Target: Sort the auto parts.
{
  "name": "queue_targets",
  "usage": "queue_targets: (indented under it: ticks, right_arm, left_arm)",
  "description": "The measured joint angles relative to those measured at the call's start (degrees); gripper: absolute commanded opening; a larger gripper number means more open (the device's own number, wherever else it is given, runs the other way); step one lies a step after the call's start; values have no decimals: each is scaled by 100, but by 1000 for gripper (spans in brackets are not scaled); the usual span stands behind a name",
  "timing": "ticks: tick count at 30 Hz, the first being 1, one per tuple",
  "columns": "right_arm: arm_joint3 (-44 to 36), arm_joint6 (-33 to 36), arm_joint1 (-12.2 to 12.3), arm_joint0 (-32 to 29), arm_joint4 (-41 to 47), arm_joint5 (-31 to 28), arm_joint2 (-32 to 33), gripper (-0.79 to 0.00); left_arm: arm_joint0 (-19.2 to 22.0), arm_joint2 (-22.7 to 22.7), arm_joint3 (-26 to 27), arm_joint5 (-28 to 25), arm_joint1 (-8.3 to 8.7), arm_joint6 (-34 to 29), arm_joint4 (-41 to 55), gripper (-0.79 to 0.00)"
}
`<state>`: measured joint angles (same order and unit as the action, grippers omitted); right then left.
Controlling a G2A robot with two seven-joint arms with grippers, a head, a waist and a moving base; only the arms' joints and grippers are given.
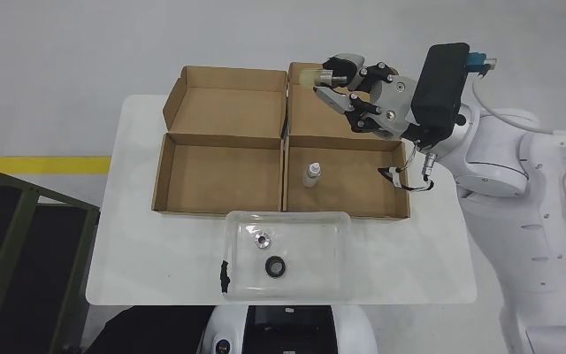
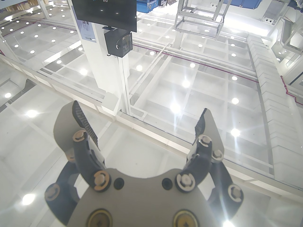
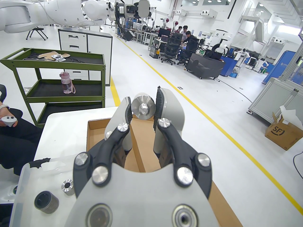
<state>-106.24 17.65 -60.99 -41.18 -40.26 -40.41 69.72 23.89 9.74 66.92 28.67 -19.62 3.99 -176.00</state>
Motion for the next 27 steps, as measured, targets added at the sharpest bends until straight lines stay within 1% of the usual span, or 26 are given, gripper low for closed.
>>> queue_targets:
  ticks: [13, 15, 23, 27]
  right_arm:
    - [-2, 0, 0, -2, -1, 2, 0, -785]
    - [-48, 23, 6, -81, -64, 61, 15, -785]
    - [-226, 476, 67, -322, -210, 102, 159, -785]
    - [-272, 841, 104, -409, -371, 143, 202, -785]
  left_arm:
    - [0, 0, 0, 0, 0, 0, 0, 0]
    - [0, 0, 0, 0, 0, 0, 0, 0]
    - [0, 0, 0, 0, 0, 0, 0, 0]
    - [0, 0, 0, 0, 0, 0, 0, 0]
